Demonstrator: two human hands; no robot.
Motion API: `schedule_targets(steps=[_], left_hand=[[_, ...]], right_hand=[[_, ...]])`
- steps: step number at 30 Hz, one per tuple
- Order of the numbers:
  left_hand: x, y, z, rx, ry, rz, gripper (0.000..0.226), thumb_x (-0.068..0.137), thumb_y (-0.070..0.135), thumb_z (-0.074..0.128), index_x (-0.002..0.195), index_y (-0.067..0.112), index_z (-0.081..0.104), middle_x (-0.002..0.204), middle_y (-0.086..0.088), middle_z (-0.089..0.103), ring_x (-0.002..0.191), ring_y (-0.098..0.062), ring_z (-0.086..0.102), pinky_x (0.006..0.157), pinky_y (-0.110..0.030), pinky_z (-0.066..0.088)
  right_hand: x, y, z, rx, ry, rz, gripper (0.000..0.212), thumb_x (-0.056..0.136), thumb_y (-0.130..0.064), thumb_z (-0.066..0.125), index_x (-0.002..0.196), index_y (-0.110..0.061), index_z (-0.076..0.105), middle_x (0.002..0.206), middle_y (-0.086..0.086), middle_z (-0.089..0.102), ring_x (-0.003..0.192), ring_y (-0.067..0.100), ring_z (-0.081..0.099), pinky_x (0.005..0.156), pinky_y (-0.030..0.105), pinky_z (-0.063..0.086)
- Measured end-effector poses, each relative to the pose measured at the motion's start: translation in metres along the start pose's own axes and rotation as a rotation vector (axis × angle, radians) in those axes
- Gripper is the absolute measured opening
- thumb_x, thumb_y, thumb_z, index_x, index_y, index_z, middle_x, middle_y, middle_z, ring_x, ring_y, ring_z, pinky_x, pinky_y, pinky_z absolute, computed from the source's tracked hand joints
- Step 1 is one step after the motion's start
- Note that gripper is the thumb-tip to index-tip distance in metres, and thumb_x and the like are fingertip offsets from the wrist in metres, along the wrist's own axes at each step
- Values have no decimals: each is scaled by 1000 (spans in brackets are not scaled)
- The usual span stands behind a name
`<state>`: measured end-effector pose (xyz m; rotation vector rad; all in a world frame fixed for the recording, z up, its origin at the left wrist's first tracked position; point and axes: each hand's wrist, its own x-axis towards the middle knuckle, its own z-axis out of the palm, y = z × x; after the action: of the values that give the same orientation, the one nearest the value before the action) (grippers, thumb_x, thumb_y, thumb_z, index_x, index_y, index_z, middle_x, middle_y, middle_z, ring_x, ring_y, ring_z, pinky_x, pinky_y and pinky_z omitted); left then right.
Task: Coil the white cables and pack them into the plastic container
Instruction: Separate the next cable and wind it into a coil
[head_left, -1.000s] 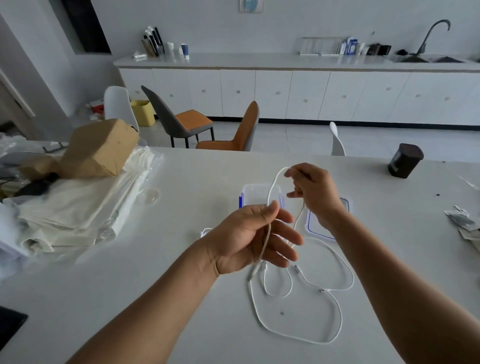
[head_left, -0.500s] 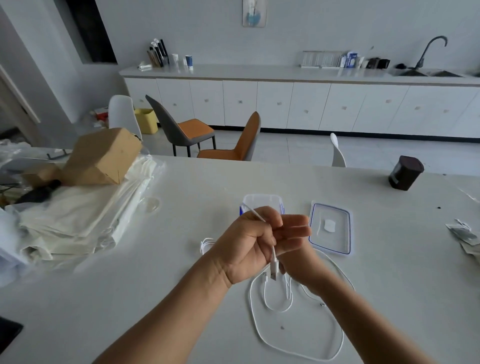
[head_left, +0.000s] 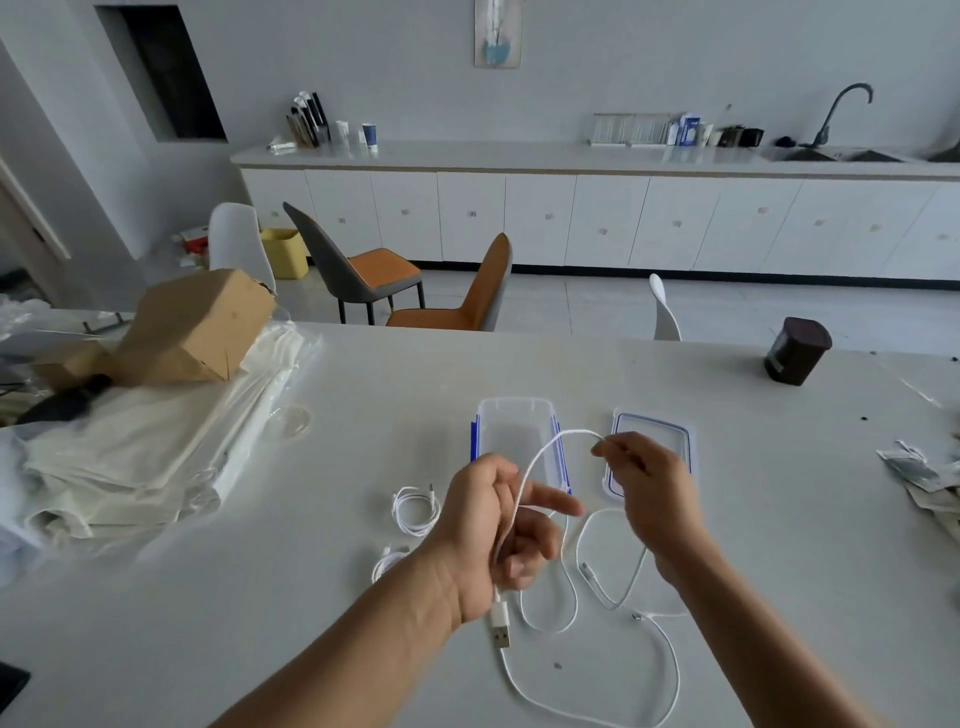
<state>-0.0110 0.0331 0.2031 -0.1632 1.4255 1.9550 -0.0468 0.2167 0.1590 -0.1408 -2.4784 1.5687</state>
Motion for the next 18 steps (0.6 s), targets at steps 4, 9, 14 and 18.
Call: schedule_targets(steps=[4, 9, 14, 18], left_hand=[[-1, -2, -2, -119, -249, 59, 80, 91, 71, 28, 97, 6, 75, 50, -9, 61, 26, -12, 32, 41, -21, 12], [-3, 3, 13, -73, -434, 273, 33, 96, 20, 46, 114, 10, 72, 75, -9, 74, 41, -12, 59, 38, -20, 28], [17, 18, -8, -209, -224, 487, 40, 96, 5, 48, 135, 6, 54, 138, -17, 59, 129, -32, 56, 106, -42, 48], [25, 24, -28, -67, -6, 579, 49, 98, 10, 50, 147, 15, 42, 148, -4, 51, 140, -17, 44, 120, -40, 27]], right_hand=[[-6, -1, 9, -60, -103, -3, 25, 93, -9, 57, 77, -24, 70, 61, -16, 64, 60, 7, 54, 57, 18, 41], [-24, -10, 33, 80, -301, 44, 17, 92, -8, 54, 87, -15, 69, 75, 6, 65, 81, 35, 58, 71, 30, 48], [-37, 0, 27, -263, -287, -132, 24, 96, -31, 58, 74, -23, 64, 54, -11, 50, 54, 11, 41, 55, 28, 37], [-59, -14, 4, -477, -393, -293, 11, 94, -39, 58, 101, -33, 64, 73, -19, 64, 67, 8, 56, 67, 31, 49]])
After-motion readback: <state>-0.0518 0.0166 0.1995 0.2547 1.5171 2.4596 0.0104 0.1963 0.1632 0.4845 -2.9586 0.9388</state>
